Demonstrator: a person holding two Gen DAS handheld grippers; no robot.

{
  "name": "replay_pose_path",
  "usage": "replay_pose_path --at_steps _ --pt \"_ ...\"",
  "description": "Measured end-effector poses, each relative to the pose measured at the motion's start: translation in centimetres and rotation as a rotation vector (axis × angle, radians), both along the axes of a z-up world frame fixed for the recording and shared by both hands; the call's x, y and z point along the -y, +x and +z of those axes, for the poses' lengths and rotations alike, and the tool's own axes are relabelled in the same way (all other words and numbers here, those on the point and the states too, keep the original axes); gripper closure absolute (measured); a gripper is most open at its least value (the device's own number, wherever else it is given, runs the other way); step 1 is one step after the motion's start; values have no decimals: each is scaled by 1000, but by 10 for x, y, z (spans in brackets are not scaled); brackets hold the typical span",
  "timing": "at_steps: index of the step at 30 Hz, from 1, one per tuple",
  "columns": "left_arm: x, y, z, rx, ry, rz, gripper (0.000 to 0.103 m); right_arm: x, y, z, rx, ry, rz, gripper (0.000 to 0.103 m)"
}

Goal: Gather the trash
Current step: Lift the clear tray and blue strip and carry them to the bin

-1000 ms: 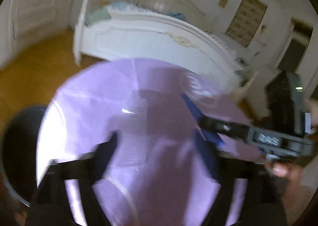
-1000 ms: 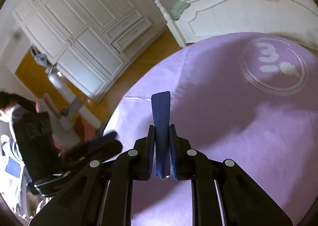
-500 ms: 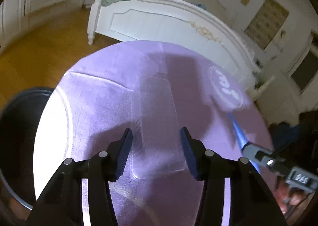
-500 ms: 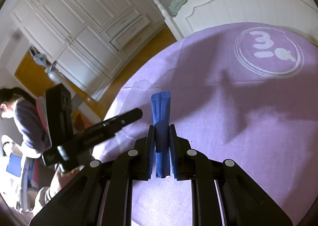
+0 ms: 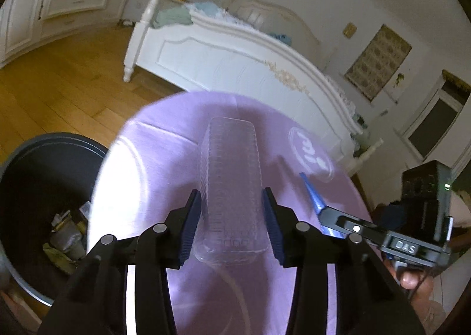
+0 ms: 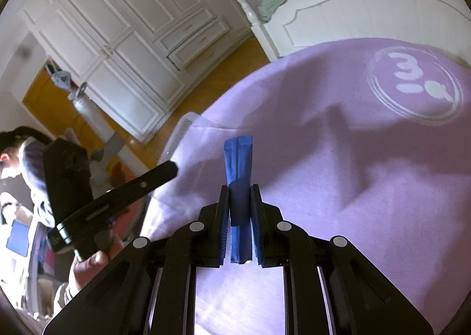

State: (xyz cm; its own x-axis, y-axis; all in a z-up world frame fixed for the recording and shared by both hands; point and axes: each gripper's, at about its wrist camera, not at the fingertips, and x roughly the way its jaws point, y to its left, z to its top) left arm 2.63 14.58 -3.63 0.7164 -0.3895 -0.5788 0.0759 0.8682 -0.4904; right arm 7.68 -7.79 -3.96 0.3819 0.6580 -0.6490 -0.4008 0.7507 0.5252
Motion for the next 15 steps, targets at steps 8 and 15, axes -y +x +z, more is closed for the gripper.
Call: replay_pose_path --at_steps 8,15 --pt "-47 -46 23 93 125 208 61 -72 12 27 44 -8 136 88" --pt "-92 -65 21 89 192 327 61 -145 23 35 41 -15 253 88"
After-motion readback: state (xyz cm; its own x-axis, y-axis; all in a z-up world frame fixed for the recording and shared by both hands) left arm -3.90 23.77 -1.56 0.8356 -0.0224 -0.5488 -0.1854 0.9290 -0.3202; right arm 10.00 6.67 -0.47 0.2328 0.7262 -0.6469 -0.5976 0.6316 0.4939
